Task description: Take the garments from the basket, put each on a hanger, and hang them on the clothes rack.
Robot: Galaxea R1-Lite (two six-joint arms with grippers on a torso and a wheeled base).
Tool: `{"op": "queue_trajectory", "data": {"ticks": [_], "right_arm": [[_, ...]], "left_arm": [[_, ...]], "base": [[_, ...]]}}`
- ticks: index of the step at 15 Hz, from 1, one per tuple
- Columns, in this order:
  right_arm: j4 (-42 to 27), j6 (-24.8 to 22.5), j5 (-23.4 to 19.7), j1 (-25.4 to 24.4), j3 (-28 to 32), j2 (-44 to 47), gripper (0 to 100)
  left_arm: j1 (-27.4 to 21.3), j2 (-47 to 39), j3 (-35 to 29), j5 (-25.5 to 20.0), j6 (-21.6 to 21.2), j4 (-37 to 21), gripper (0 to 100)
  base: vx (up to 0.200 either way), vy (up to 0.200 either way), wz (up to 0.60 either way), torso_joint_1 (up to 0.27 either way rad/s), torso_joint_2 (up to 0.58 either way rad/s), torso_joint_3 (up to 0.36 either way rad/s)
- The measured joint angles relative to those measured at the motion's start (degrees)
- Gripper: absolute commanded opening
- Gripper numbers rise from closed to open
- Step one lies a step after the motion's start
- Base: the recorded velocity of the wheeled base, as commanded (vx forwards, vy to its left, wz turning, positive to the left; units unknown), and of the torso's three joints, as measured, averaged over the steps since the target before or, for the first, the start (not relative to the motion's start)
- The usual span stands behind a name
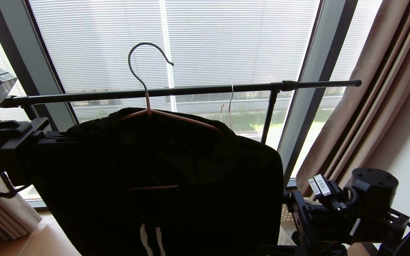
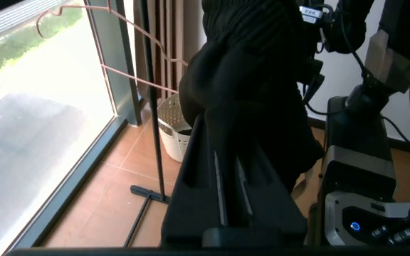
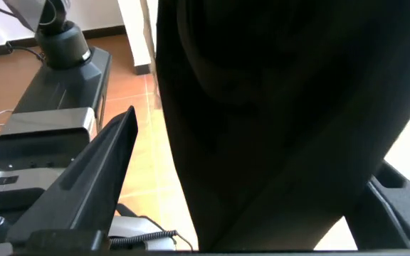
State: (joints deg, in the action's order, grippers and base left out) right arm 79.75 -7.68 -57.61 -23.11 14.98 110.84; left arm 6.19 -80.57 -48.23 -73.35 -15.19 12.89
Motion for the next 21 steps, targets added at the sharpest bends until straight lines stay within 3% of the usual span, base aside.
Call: {"op": "queue_trajectory", "data": {"ticks": [4,10,11,13,21], "right_arm": [[0.0,0.1,0.5,1.1,1.6,1.8,100],[0.0,0.2,5.2,1.2,3.2,3.9,100],[0.0,0.1,6.7,1.0,3.5,4.3,0],[0.0,0.1,9.4,0.5,3.8,4.8,0],[-0.1,0.0,9.8,3.3,4.8,3.7,0]], "left_arm": [[-0.2,0.0,0.1,0.0,2.5,1.4,0],[-0.5,0.3,0.1,0.0,3.4,1.8,0],[-0.7,0.4,0.2,0.0,3.4,1.8,0],[-0.9,0.5,0.2,0.0,3.4,1.8,0],[0.6,0.9,1.9,0.0,3.5,4.9,0]], "base": [[0.000,0.000,0.00,0.000,0.00,0.000],[0.000,0.000,0.00,0.000,0.00,0.000],[0.000,0.000,0.00,0.000,0.00,0.000],[0.000,0.000,0.00,0.000,0.00,0.000],[0.000,0.000,0.00,0.000,0.00,0.000]]}}
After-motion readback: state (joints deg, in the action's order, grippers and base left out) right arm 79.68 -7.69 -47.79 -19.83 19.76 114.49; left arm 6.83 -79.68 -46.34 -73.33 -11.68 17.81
